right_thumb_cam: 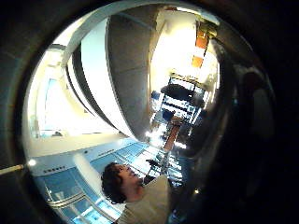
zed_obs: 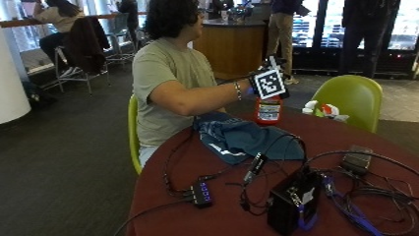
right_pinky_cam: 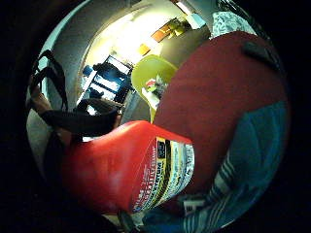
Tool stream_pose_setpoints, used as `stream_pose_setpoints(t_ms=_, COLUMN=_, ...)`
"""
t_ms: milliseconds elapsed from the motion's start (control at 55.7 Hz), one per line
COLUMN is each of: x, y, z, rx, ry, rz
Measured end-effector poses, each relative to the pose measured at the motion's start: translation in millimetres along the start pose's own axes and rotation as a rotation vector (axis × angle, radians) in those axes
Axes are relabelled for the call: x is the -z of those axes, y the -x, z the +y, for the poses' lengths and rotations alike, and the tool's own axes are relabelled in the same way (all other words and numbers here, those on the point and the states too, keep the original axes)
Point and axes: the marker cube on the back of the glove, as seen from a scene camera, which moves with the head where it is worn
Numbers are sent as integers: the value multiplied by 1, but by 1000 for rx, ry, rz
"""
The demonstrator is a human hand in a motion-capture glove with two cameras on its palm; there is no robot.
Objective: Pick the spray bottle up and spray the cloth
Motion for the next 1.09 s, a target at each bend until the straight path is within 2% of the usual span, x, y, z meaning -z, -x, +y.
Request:
stream_pose_setpoints(t_ms=108, x=-11, y=-10, z=-32, rx=39, ry=-109, rz=-57)
stream_pose_setpoints(t_ms=179, x=-14, y=-24, z=-46, rx=45, ry=-123, rz=11)
stream_pose_setpoints(t_ms=233, x=-13, y=-20, z=-59, rx=53, ry=-158, rz=-38)
stream_pose_setpoints(t_ms=359, x=-15, y=-30, z=-69, rx=48, ry=-166, rz=22)
stream_pose_setpoints(t_ms=449, x=-11, y=-39, z=-58, rx=35, ry=-103, rz=90)
stream_pose_setpoints(t_ms=520, x=-12, y=-36, z=-72, rx=13, ry=-214, rz=54)
stream_pose_setpoints(t_ms=610, x=-11, y=-24, z=-56, rx=-77, ry=-92, rz=-48)
stream_pose_setpoints(t_ms=664, x=-6, y=-25, z=-58, rx=-129, ry=-105, rz=-43)
stream_pose_setpoints(t_ms=736, x=-1, y=-36, z=-45, rx=-178, ry=-103, rz=98)
stream_pose_setpoints(t_ms=789, x=6, y=-29, z=-25, rx=-190, ry=-40, rz=141)
stream_pose_setpoints(t_ms=861, x=25, y=-28, z=5, rx=-179, ry=32, rz=336)
stream_pose_setpoints(t_ms=1094, x=79, y=0, z=84, rx=-166, ry=21, rz=659)
